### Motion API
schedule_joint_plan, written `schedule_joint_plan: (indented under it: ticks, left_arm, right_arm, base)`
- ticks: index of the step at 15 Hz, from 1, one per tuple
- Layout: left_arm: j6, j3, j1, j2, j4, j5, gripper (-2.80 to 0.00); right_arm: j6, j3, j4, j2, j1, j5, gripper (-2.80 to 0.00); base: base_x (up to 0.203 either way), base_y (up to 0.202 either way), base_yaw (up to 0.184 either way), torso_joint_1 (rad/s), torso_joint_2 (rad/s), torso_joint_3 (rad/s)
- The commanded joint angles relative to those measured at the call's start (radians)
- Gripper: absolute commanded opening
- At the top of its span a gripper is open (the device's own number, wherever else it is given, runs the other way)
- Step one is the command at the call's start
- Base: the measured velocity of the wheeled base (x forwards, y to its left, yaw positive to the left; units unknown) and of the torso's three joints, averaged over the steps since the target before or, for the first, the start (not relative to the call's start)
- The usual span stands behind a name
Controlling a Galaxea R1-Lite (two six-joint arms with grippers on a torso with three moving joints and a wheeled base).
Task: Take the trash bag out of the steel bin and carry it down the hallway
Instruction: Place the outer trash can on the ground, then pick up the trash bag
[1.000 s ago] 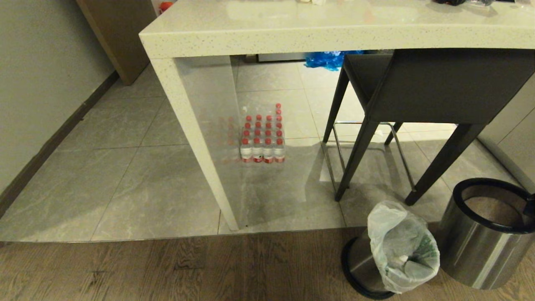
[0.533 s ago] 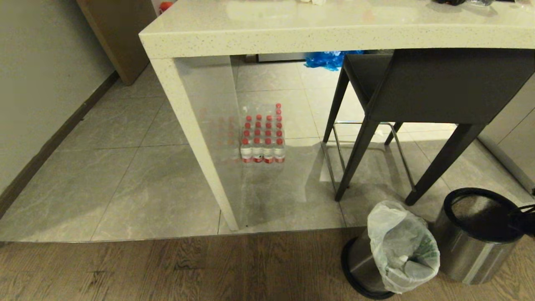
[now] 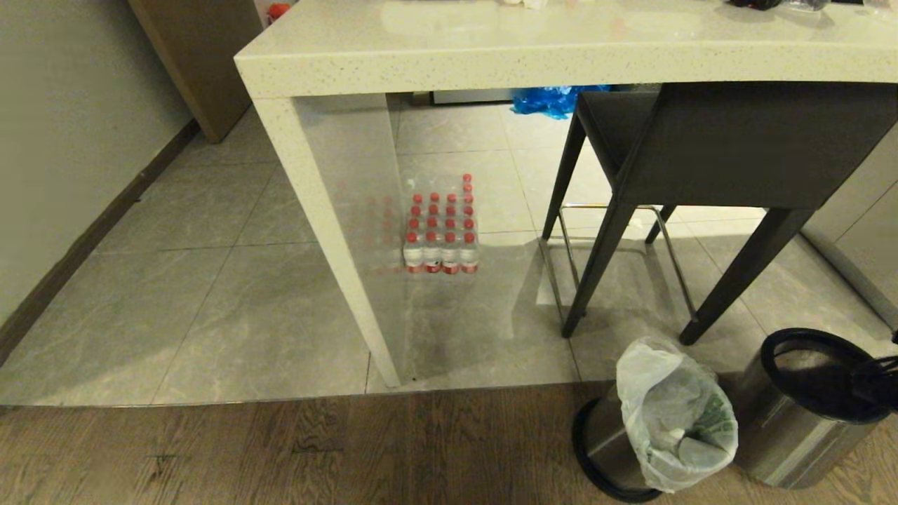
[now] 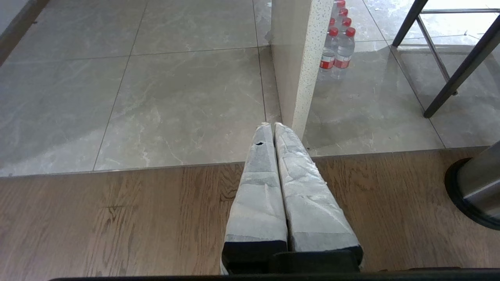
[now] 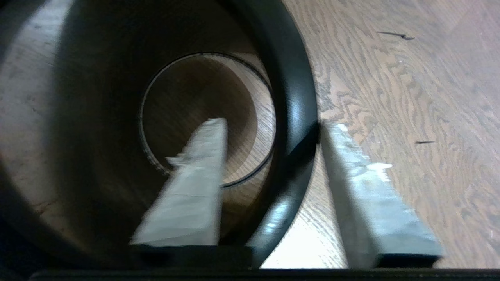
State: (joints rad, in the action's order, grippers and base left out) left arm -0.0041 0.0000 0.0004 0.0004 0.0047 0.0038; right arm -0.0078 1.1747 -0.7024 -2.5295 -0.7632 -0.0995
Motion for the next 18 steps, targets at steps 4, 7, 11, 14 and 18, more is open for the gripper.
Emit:
schedule_joint_plan:
  ticks: [4,7,11,14,18]
  left_arm:
    - [0.000,0.001,0.000,0.000,0.000,0.001,-2.80]
    - [0.000,0.001,0.000,0.000,0.000,0.001,-2.80]
    - [0.000,0.001,0.000,0.000,0.000,0.001,-2.80]
    - [0.000,0.001,0.000,0.000,0.000,0.001,-2.80]
    - [0.000,0.000,0.000,0.000,0.000,0.001,-2.80]
  right_arm:
    - [-0.010,-0.031,-0.001,0.056,-0.042,-0.002,0.00]
    - [-0.001,-0.070,0.020,0.125,-0.059,-0.004,0.00]
    - [-0.008,-0.191,0.122,0.312,-0.004,0.079,-2.80]
    - [0.000,-0.290,0.255,0.473,0.178,0.110,-2.80]
    - [0.010,-0.525,0.325,0.531,0.399,0.111,-2.80]
  base:
    - [0.000,0.000,0.000,0.000,0.00,0.000]
    - [0.000,0.000,0.000,0.000,0.00,0.000]
    - [0.000,0.000,0.000,0.000,0.00,0.000]
    - [0.000,0.000,0.000,0.000,0.00,0.000]
    - [0.000,0.000,0.000,0.000,0.00,0.000]
